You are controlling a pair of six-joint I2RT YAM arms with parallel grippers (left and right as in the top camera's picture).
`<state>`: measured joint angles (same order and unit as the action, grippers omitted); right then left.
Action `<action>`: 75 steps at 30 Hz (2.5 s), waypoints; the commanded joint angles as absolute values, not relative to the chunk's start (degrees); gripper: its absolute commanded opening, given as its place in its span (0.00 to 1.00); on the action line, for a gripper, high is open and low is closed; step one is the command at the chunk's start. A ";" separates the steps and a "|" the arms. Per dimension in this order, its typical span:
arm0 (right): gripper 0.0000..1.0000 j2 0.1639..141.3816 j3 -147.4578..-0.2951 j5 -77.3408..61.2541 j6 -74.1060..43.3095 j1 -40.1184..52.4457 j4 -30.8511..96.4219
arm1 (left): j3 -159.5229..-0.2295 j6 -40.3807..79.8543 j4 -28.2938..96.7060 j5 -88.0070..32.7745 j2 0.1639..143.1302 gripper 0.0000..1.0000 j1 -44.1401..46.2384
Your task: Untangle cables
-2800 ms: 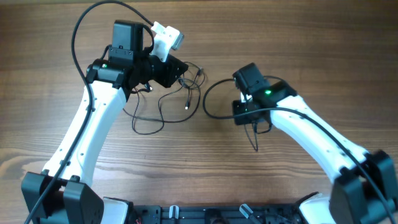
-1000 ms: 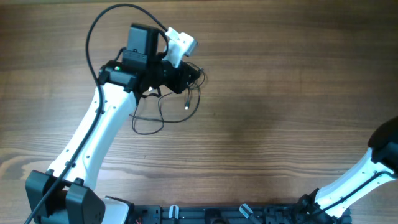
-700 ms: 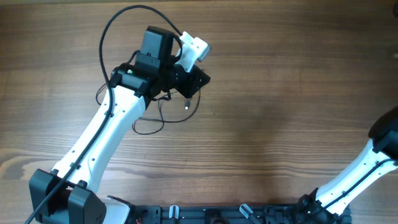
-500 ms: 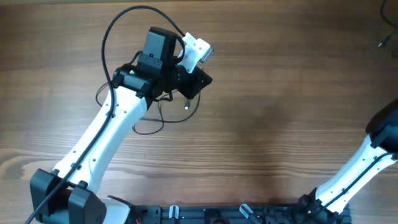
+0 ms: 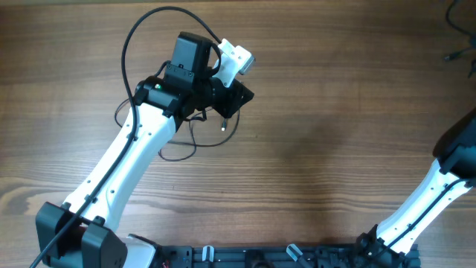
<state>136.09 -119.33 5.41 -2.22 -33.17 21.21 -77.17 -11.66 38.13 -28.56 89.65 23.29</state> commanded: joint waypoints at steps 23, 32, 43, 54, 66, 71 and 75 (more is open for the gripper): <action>1.00 114.78 -122.26 18.57 -19.16 -29.65 50.22 | -77.58 -17.63 33.10 -20.64 88.40 0.32 21.96; 1.00 106.69 -122.26 14.20 -24.38 -26.35 64.51 | -77.58 -15.44 32.36 -19.22 87.61 0.34 13.58; 1.00 106.61 -122.26 10.15 -19.66 -10.98 72.66 | -77.58 -11.18 35.38 -17.56 83.88 0.41 6.15; 1.00 106.61 -122.26 10.15 -18.06 13.65 75.55 | -77.58 -8.47 39.27 -16.78 81.21 0.45 -1.67; 1.00 106.61 -122.23 9.10 -16.14 26.72 75.24 | -77.58 -2.50 41.82 -16.32 80.95 0.46 -8.27; 1.00 106.61 -122.23 -7.18 -3.90 26.83 73.43 | -77.58 -2.96 41.85 -21.41 80.88 0.46 -8.21; 0.77 106.67 -122.06 -12.16 -1.63 26.83 71.24 | -77.58 -2.98 41.85 -21.41 80.88 0.46 -8.21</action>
<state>107.98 -121.36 -5.43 -5.76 26.70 72.38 -77.17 -3.70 41.85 -19.81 82.17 -8.05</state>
